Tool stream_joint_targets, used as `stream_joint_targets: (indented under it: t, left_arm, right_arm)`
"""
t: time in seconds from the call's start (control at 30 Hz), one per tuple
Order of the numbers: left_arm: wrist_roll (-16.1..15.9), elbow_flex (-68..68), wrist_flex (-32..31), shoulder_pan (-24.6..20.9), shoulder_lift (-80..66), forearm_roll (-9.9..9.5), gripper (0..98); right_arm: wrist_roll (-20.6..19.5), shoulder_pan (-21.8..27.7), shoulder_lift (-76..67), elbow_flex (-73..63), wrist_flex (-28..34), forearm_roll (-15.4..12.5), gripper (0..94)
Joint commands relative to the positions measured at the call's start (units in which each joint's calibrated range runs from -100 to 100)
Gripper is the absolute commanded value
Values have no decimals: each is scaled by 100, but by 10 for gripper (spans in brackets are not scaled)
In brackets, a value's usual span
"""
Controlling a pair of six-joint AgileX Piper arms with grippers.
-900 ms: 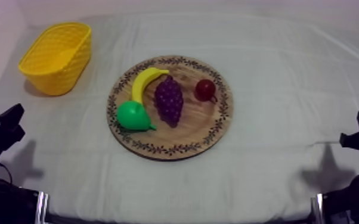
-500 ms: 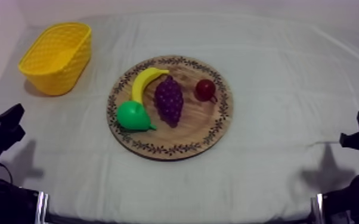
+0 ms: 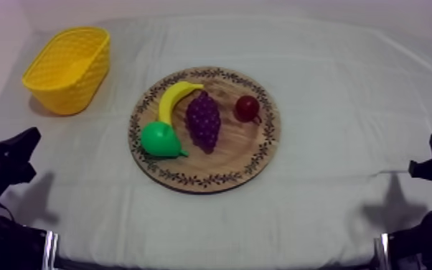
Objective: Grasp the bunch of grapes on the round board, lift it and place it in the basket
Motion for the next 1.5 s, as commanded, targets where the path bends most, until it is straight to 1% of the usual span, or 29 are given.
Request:
stream_joint_targets:
  t: [0.0, 0.1, 0.2, 0.23, 0.3, 0.4, 0.47, 0.57, 0.73, 0.83, 0.9, 0.97, 1.13, 1.23, 1.47]
  left_arm:
    - [101, -80, 222, 370, 2, -15, 1]
    - [20, -185, 441, 440, 81, -40, 1]
    - [36, -341, 464, 434, 551, -29, 1]
    - [38, -449, 463, 432, 763, 3, 1]
    - [-18, -768, 491, 414, 1235, 170, 1]
    - [-189, -1486, 700, 342, 2011, 546, 0]
    - [-325, -2086, 1042, 278, 2537, 765, 0]
    - [-348, -3054, 1772, 195, 3311, 956, 0]
    - [-171, -4520, 2981, 154, 4582, 1107, 0]
    - [-11, -5246, 3583, 171, 5319, 1185, 0]
    - [91, -5650, 3867, 236, 5794, 1206, 0]
    - [210, -6016, 4068, 359, 6250, 1186, 0]
    - [578, -6936, 4432, 753, 7354, 981, 0]
    - [743, -7416, 4518, 952, 7989, 881, 0]
    - [974, -8420, 4570, 1412, 9346, 805, 0]
  right_arm:
    - [3, -3, -2, -5, -4, -1, 3]
    - [1, -3, -2, -5, -4, -1, 3]
    - [2, -3, -2, -5, -4, -1, 3]
    - [1, -3, -2, -5, -4, -1, 3]
    - [0, -3, -2, -5, -4, -1, 3]
    - [0, -3, -2, -5, -4, -1, 3]
    - [0, -3, -2, -5, -4, -1, 3]
    - [0, -3, -2, -5, -4, -1, 3]
    - [0, -3, -2, -5, -4, -1, 3]
    - [0, -3, -2, -5, -4, -1, 3]
    - [0, -3, -2, -5, -4, -1, 3]
    - [0, -3, -2, -5, -4, -1, 3]
    - [0, -3, -2, -5, -4, -1, 3]
    - [1, -3, -2, -5, -4, -1, 3]
    - [4, -3, -2, -5, -4, -1, 3]
